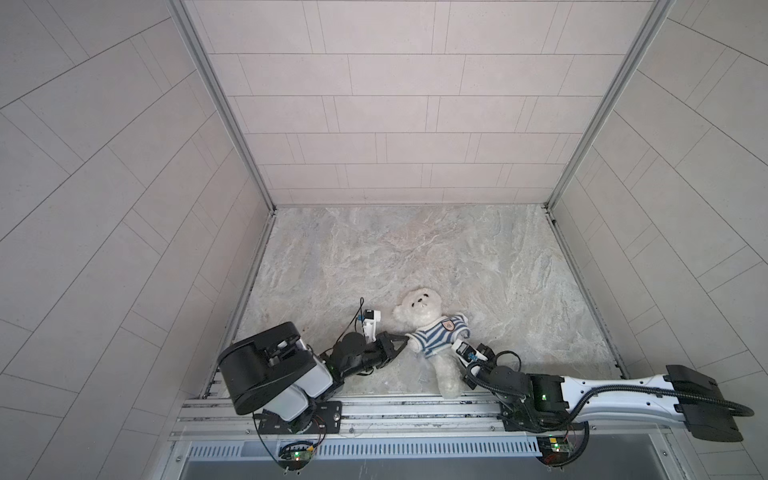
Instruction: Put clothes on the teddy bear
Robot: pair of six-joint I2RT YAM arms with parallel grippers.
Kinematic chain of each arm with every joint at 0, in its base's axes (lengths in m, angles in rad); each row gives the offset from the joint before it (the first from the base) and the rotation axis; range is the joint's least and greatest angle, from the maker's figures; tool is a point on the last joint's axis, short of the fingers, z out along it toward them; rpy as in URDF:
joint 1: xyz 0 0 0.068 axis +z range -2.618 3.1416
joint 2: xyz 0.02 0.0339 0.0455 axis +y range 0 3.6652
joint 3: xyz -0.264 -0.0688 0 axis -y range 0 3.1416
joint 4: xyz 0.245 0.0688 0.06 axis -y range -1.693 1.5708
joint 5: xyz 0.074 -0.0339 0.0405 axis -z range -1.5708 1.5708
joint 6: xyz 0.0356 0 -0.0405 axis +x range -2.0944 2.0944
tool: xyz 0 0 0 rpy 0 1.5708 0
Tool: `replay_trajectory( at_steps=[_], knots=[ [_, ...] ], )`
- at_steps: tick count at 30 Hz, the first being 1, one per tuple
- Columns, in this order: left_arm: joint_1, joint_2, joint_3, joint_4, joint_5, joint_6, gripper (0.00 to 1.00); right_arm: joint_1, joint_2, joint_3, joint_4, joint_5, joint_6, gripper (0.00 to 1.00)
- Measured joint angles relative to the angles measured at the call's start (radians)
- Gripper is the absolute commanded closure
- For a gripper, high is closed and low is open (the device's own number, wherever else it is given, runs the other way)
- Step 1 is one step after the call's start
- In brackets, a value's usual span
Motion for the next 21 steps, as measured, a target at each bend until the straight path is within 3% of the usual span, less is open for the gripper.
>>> replay_trajectory(
  at_steps=[4, 9, 13, 16, 21],
  knots=[
    [0.020, -0.147, -0.005, -0.062, 0.011, 0.035, 1.00, 0.000, 0.053, 0.022, 0.000, 0.014, 0.012, 1.00],
    [0.037, -0.401, -0.003, -0.258, 0.076, 0.135, 1.00, 0.001, 0.078, 0.058, 0.002, 0.016, 0.011, 1.00],
    [0.076, -0.595, 0.006, -0.473, 0.145, 0.224, 1.00, 0.002, 0.084, 0.064, 0.013, 0.010, 0.003, 0.88],
    [0.095, -0.715, 0.018, -0.624, 0.170, 0.278, 1.00, 0.002, 0.078, 0.066, 0.014, -0.015, -0.020, 0.73],
    [0.103, -0.782, 0.023, -0.748, 0.178, 0.328, 1.00, 0.010, 0.040, 0.076, 0.042, -0.140, -0.099, 0.59]
  ],
)
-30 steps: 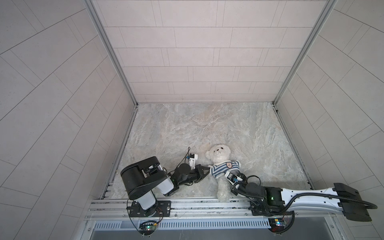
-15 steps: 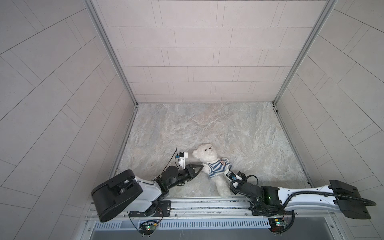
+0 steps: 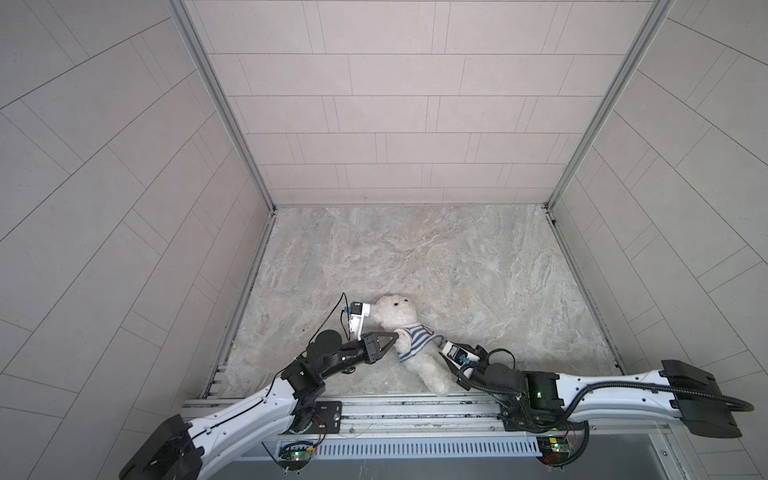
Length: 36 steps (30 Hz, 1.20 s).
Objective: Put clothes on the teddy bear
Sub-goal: 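Pull the sweater edges apart with both grippers, stretching it over the bear's body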
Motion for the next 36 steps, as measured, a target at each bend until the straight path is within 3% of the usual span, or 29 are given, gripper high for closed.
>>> replay_trajectory(
  at_steps=[6, 11, 18, 26, 32, 36],
  knots=[
    [0.000, 0.001, 0.014, -0.040, 0.029, 0.031, 1.00, 0.006, -0.002, 0.122, -0.009, -0.121, -0.071, 0.57],
    [0.001, 0.016, 0.083, -0.053, 0.111, 0.055, 1.00, 0.006, 0.087, 0.166, 0.057, -0.168, -0.107, 0.59],
    [0.001, 0.072, 0.159, -0.117, 0.178, 0.111, 1.00, 0.006, 0.298, 0.153, 0.189, -0.123, -0.126, 0.75],
    [0.002, 0.074, 0.143, -0.231, 0.111, 0.132, 1.00, 0.006, 0.507, 0.146, 0.359, -0.064, -0.092, 0.87],
    [0.002, 0.073, 0.140, -0.327, 0.049, 0.159, 0.68, 0.004, 0.685, 0.140, 0.525, -0.026, -0.036, 0.95],
    [-0.003, 0.025, 0.141, -0.440, 0.007, 0.181, 0.59, 0.004, 0.749, 0.140, 0.611, -0.015, -0.011, 0.97]
  ],
)
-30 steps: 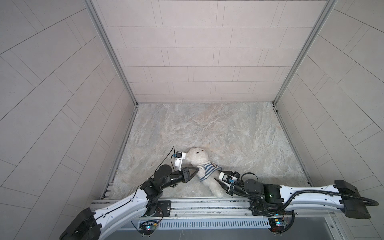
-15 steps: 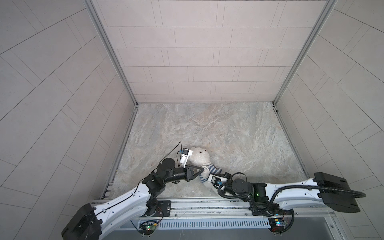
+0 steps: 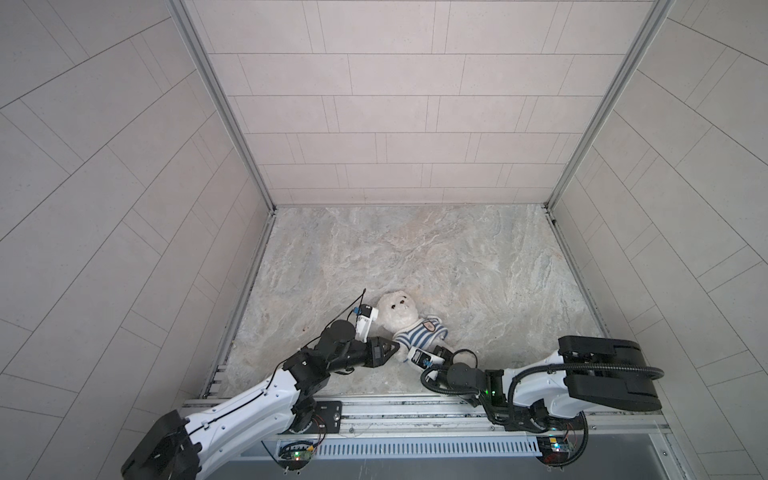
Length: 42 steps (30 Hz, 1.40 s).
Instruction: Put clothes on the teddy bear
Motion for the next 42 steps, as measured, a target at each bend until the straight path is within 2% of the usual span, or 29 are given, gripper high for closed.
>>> replay_trajectory(
  at_steps=[5, 9, 12, 16, 19, 23, 24, 28, 29, 35, 42],
  knots=[
    [-0.007, -0.058, 0.018, -0.132, -0.058, 0.011, 0.57, 0.002, 0.043, 0.001, 0.067, 0.005, 0.018, 0.97],
    [-0.050, -0.076, 0.018, -0.156, -0.100, -0.016, 0.43, 0.011, 0.064, 0.013, 0.084, 0.005, 0.024, 0.97],
    [-0.109, -0.088, 0.018, -0.154, -0.146, -0.057, 0.41, 0.016, 0.071, 0.019, 0.088, 0.008, 0.029, 0.97],
    [-0.165, -0.077, 0.018, -0.146, -0.190, -0.094, 0.52, 0.023, 0.074, 0.021, 0.089, 0.014, 0.032, 0.98],
    [-0.172, -0.051, 0.018, -0.139, -0.212, -0.103, 0.54, 0.029, 0.076, 0.023, 0.090, 0.019, 0.033, 0.98],
    [-0.172, -0.015, 0.019, -0.115, -0.233, -0.114, 0.63, 0.034, 0.085, 0.023, 0.100, 0.025, 0.036, 0.98],
    [-0.172, -0.002, 0.019, -0.106, -0.237, -0.117, 0.67, 0.035, 0.089, 0.023, 0.105, 0.026, 0.037, 0.98],
    [-0.172, 0.035, 0.020, -0.090, -0.239, -0.122, 0.97, 0.043, 0.097, 0.023, 0.110, 0.038, 0.040, 0.98],
    [-0.172, 0.033, 0.020, -0.090, -0.240, -0.122, 1.00, 0.045, 0.097, 0.023, 0.110, 0.042, 0.041, 0.99],
    [-0.172, -0.050, 0.020, -0.150, -0.226, -0.087, 1.00, 0.048, 0.095, 0.021, 0.100, 0.081, 0.060, 1.00],
    [-0.169, -0.069, 0.050, -0.250, -0.131, 0.044, 1.00, 0.055, 0.054, -0.001, 0.043, 0.154, 0.125, 1.00]
  ],
)
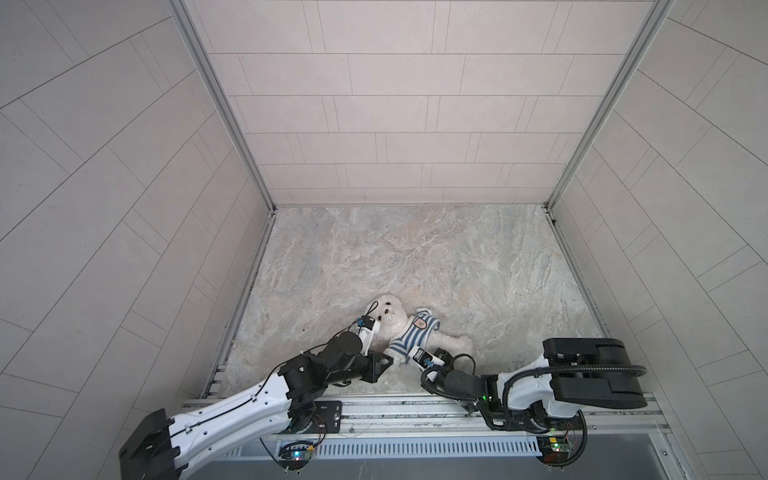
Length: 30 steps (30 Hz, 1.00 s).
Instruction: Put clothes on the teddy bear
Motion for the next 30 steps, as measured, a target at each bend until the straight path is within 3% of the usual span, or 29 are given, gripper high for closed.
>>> replay_trajectory(
  at_steps=[6, 15, 21, 26, 30],
  knots=[
    [0.006, 0.042, 0.028, -0.006, 0.085, 0.081, 1.00, 0.000, -0.063, -0.024, -0.064, 0.056, 0.059, 1.00],
    [0.006, 0.096, 0.029, 0.031, 0.148, 0.108, 1.00, 0.000, -0.114, -0.034, -0.130, 0.082, 0.078, 0.99],
    [0.016, 0.099, 0.058, -0.023, 0.114, 0.134, 1.00, 0.015, -0.130, -0.058, -0.101, 0.053, 0.026, 0.94],
    [0.021, 0.146, 0.092, -0.109, 0.000, 0.176, 1.00, 0.115, -0.174, -0.113, -0.038, 0.023, -0.080, 0.83],
    [0.021, 0.172, 0.088, -0.140, -0.071, 0.186, 1.00, 0.158, -0.259, -0.071, -0.106, 0.005, -0.148, 0.74]
  ],
)
